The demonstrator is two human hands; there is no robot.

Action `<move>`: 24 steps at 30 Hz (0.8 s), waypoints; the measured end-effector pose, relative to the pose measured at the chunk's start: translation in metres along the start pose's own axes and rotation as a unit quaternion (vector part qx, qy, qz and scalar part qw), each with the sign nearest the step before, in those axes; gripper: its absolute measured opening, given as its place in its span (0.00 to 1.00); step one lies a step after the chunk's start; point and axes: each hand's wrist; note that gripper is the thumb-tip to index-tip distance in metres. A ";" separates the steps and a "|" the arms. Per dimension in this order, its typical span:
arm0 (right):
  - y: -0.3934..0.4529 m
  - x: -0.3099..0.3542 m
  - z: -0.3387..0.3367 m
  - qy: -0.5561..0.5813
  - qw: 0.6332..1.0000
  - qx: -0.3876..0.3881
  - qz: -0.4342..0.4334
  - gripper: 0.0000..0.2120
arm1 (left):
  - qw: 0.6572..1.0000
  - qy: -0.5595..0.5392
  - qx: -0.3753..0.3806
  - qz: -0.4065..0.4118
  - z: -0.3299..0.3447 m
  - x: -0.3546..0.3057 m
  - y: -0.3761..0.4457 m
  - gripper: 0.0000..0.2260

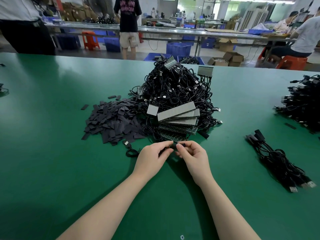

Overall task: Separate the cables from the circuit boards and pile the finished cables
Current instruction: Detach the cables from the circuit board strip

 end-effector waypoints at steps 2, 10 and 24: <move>0.000 0.000 0.000 -0.005 1.000 0.002 -0.004 0.03 | 1.000 0.003 0.007 0.015 0.001 -0.001 0.001 0.14; 0.000 -0.001 -0.001 -0.001 1.000 0.004 0.003 0.02 | 0.999 0.020 -0.013 0.030 0.001 -0.004 -0.002 0.17; 0.003 -0.002 -0.002 0.019 1.000 -0.011 0.005 0.03 | 0.989 0.061 -0.028 0.131 0.003 -0.002 -0.003 0.13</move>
Point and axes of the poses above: each hand's wrist, its own y-axis towards the middle knuckle, its own z-axis out of the palm, x = y × z, and after that the axes turned 13 degrees about -x, right-handed
